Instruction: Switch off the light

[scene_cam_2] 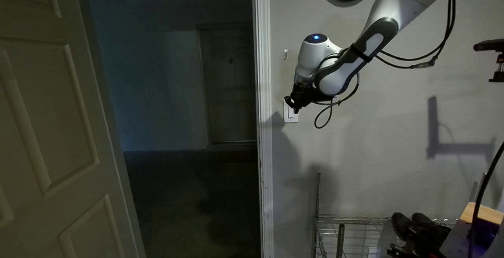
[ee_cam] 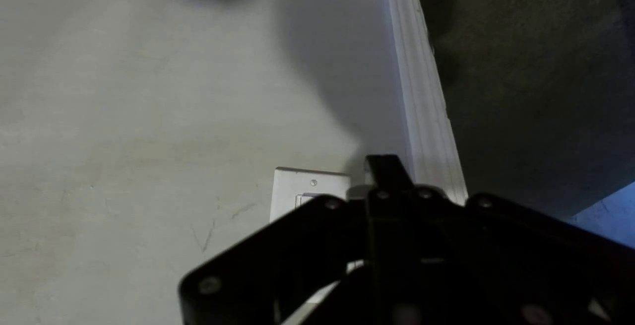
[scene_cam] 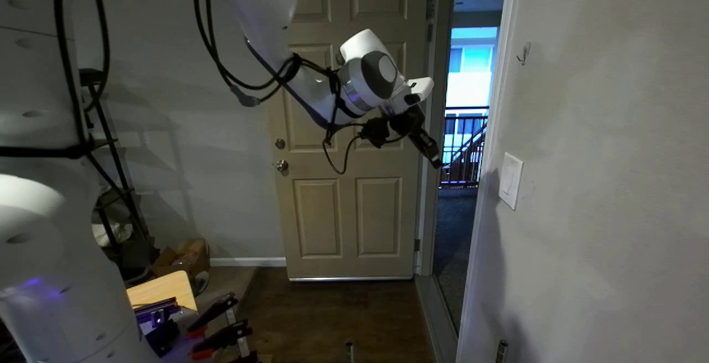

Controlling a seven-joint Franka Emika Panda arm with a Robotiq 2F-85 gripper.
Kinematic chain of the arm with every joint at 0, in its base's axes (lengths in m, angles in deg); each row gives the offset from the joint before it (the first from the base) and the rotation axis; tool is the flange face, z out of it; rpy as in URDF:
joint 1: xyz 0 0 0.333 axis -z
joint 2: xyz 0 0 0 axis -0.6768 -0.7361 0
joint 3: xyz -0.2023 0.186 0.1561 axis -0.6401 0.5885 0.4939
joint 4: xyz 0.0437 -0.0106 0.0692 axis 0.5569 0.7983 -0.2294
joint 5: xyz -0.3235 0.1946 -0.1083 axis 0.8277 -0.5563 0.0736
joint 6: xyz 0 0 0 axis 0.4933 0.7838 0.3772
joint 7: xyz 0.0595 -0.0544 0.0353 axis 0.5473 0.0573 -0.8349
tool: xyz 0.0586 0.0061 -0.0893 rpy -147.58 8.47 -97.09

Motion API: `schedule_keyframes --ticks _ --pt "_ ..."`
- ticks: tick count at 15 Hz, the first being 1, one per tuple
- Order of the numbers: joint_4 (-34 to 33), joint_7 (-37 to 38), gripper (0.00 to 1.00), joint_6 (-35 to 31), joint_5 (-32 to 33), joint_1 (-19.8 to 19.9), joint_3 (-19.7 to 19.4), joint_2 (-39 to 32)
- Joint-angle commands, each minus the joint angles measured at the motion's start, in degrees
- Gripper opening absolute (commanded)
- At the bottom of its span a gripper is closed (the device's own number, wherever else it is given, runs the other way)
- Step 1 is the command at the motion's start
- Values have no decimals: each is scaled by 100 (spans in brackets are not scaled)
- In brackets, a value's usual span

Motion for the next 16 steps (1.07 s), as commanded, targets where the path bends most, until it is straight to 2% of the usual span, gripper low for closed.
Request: schedule_keyframes --ticks 1,9,16 --pt "-484 401 0 -306 235 -5 -163 -510" --pt "-1484 861 0 -622 231 -90 -648 -1465" --pt "-1953 1205 0 -761 255 -315 -1046 -1866"
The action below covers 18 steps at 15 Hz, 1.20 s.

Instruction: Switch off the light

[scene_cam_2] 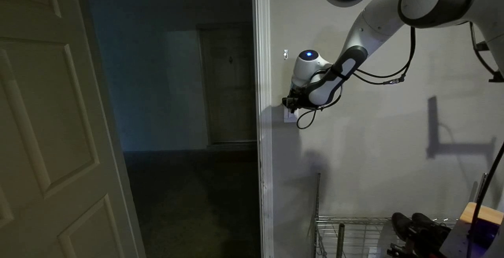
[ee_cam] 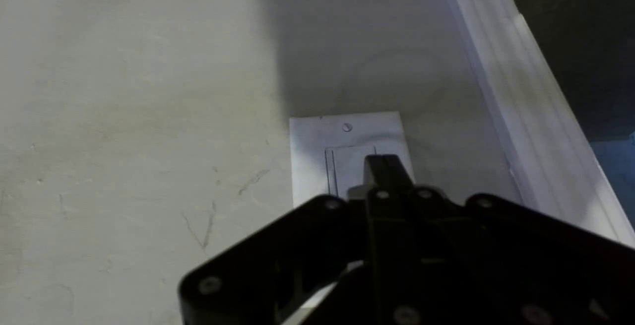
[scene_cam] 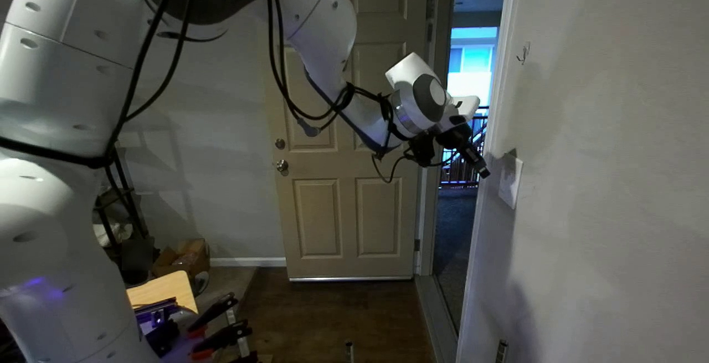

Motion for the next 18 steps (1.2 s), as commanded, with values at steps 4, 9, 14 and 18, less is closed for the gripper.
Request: schedule_keyframes --ticks 4,9,14,18 --pt "-348 559 0 -246 229 -325 -473 -303" --pt "-244 337 0 -64 -142 -269 -345 -314" --pt "-340 588 0 -180 81 -419 -586 -423" --pt "-413 730 0 -198 92 -488 -784 -585"
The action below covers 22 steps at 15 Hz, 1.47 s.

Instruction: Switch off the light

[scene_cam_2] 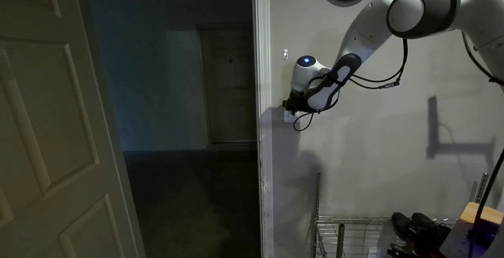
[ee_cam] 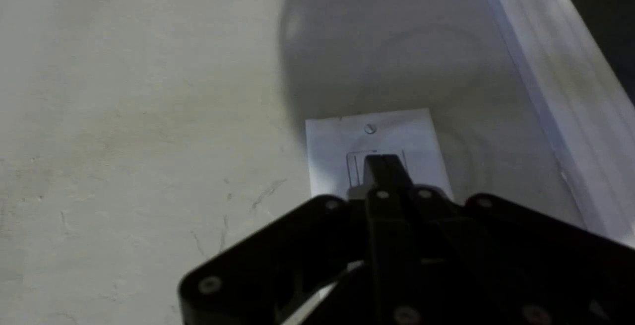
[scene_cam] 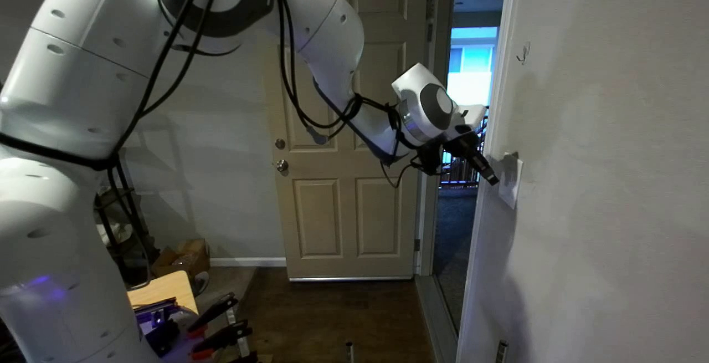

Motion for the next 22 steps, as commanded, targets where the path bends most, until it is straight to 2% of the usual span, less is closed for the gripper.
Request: schedule_keyframes --ticks 1,8,16,22 --pt "-97 367 0 -131 126 -117 -258 -195" --pt "-213 419 0 -220 108 -223 -367 -421" --pt "-488 712 0 -381 128 -540 -853 -673" --pt "-584 652 0 -427 44 -519 -822 -778"
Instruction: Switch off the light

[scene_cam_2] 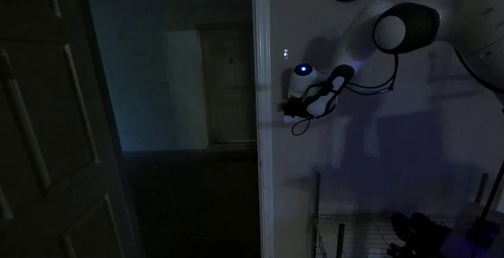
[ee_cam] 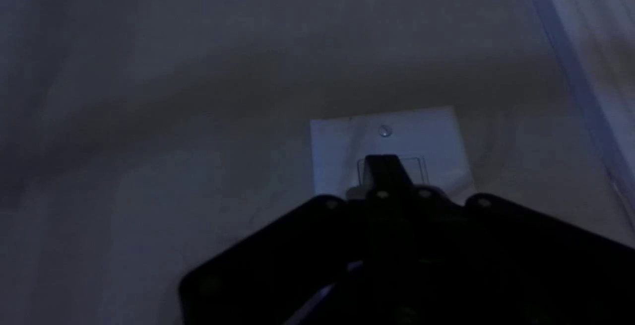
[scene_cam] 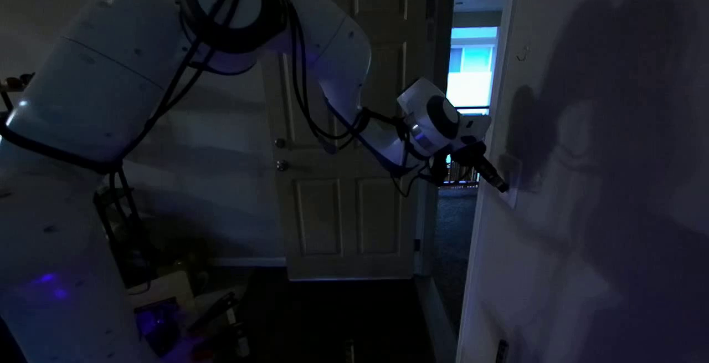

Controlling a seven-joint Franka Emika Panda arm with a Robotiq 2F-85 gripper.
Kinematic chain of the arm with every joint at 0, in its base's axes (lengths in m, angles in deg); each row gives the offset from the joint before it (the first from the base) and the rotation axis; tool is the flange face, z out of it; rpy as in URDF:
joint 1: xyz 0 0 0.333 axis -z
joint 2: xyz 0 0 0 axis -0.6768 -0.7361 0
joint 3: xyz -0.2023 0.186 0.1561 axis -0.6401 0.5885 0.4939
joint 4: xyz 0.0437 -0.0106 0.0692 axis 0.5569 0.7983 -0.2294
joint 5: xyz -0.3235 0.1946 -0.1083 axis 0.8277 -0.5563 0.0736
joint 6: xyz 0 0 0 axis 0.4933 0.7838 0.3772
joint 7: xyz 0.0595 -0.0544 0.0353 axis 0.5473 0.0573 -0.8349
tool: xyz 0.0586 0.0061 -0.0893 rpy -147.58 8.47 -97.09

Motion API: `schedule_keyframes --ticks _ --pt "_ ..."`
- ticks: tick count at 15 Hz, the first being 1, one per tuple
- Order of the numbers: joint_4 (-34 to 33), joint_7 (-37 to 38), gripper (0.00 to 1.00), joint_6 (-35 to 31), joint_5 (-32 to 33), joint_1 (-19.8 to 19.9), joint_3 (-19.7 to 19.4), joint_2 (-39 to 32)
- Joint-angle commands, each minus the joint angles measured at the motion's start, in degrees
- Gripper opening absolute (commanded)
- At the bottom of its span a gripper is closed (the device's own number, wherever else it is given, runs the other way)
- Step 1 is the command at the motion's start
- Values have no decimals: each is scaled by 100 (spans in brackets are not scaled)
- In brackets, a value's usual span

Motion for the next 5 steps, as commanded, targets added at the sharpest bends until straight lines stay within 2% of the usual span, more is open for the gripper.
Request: schedule_keyframes --ticks 1,5 --pt "-120 247 0 -245 30 -47 -113 -150" --pt "-101 533 0 -270 82 -153 -262 -141"
